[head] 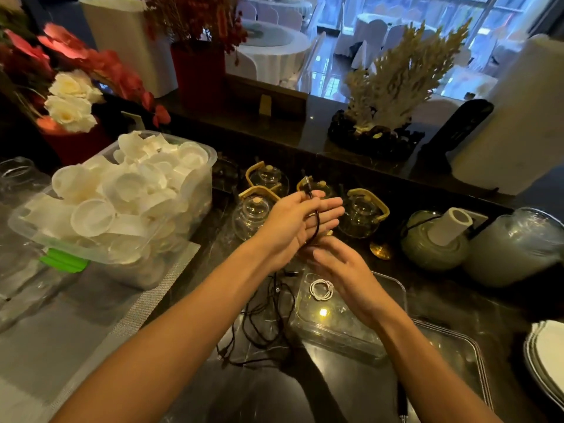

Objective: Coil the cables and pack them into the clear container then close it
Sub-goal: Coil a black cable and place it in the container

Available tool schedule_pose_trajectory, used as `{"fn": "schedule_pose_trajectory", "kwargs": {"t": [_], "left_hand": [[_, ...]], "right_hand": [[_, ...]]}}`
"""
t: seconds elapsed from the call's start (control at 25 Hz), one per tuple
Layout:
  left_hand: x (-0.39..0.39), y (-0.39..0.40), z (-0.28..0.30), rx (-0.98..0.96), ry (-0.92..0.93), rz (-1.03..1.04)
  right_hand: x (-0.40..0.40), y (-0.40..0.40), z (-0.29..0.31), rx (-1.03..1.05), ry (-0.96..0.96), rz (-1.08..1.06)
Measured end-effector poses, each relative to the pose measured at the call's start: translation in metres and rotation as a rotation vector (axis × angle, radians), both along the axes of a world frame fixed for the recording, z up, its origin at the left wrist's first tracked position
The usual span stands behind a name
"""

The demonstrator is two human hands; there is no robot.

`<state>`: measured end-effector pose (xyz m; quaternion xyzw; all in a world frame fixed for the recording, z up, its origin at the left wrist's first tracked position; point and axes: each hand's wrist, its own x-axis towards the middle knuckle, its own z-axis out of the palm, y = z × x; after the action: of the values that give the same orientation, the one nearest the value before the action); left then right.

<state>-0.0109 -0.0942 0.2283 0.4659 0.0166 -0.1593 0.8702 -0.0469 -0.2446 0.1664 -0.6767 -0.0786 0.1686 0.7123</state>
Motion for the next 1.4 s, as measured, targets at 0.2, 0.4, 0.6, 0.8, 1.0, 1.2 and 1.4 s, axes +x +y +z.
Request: {"fn": "schedule_pose_trajectory", "kwargs": {"t": [0.2,0.4,0.6,0.8,1.0,1.2,1.4], "left_hand": [[0.006,-0.024,-0.011,-0.010,0.031,-0.104],[0.003,-0.033,-0.019,-0.011,0.079,-0.183],[0.005,-0.037,-0.011,-0.094,0.108,-0.224],[-0.003,-0.030,0.011,-0.184,0.080,-0.409],[-0.015,-0.013,0.007,0.004,0.041,-0.609],[-0.008,0.011,-0.009,0.528,0.044,-0.556],[0.002,0.026,-0.012,0.783,0.062,-0.361]], "right_hand": [[-0.018,-0.005,0.001,0.098,0.040,-0.165],[-0.027,-0.013,-0.005,0.136,0.178,-0.021],[-0.037,-0.013,-0.009,0.175,0.288,0.080],[-0.032,-0.024,-0.044,0.135,0.319,0.141],[0.006,-0.035,-0.019,0.340,0.383,0.001],[0.049,-0.025,0.024,0.038,0.321,0.041],[0.048,0.002,0.052,-0.235,0.086,-0.032]]}}
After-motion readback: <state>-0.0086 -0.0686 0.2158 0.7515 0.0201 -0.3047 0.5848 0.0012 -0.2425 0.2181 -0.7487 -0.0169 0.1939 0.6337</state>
